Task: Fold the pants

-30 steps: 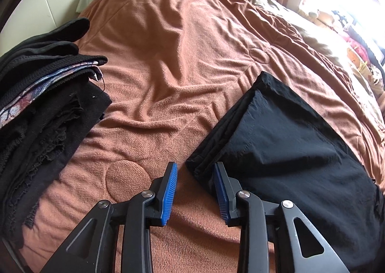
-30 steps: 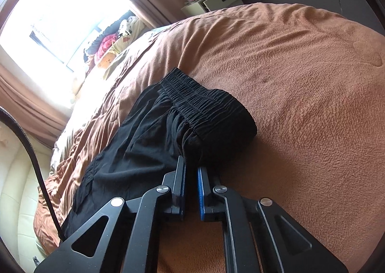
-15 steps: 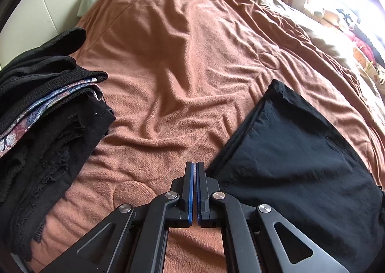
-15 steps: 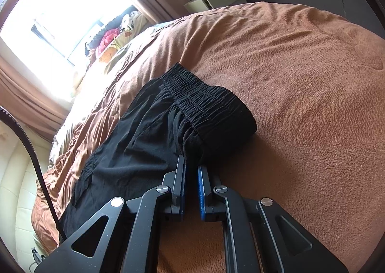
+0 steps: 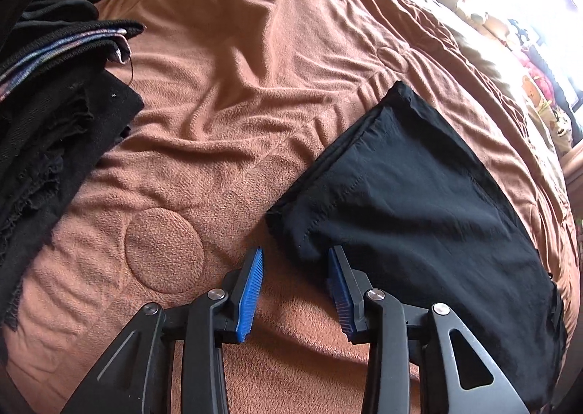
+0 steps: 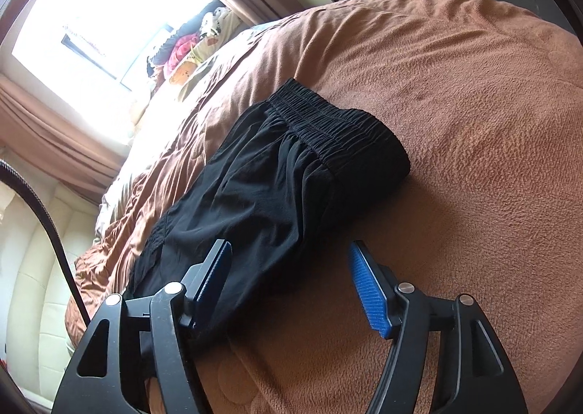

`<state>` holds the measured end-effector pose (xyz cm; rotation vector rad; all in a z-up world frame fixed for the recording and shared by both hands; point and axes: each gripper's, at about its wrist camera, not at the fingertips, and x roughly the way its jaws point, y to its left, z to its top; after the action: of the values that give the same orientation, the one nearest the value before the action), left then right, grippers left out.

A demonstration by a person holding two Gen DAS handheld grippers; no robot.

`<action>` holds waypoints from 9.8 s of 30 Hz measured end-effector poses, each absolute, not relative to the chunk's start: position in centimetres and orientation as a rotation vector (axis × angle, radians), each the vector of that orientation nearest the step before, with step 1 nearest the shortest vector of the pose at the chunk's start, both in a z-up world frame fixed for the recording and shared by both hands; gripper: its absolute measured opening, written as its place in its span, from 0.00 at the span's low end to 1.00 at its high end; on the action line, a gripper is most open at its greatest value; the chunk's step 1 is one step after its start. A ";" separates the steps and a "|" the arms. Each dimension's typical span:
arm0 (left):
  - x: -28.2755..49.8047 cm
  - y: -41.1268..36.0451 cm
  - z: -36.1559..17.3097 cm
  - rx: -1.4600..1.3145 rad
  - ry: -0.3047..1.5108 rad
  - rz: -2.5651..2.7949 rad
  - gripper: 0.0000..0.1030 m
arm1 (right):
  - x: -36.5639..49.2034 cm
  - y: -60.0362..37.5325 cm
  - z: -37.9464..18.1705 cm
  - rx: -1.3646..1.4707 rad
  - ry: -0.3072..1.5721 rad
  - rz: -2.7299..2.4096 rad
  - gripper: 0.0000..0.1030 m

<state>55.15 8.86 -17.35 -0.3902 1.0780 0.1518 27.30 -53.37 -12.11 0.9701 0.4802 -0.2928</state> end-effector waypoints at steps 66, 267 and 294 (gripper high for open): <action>38.0 16.8 -6.9 -0.388 0.900 0.162 0.09 | 11.0 -50.1 -8.6 0.964 0.319 -0.207 0.01; 27.3 17.2 -8.9 -0.831 0.737 -0.029 0.02 | 40.9 -14.1 -11.3 0.412 1.006 0.077 0.13; 29.1 3.9 8.6 -0.586 0.578 -0.337 0.02 | 26.8 -16.7 -8.5 0.503 0.913 0.219 0.13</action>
<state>29.07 3.93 8.65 -0.5861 0.5785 -0.3366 26.79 -16.71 -8.51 0.5032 0.9127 0.2192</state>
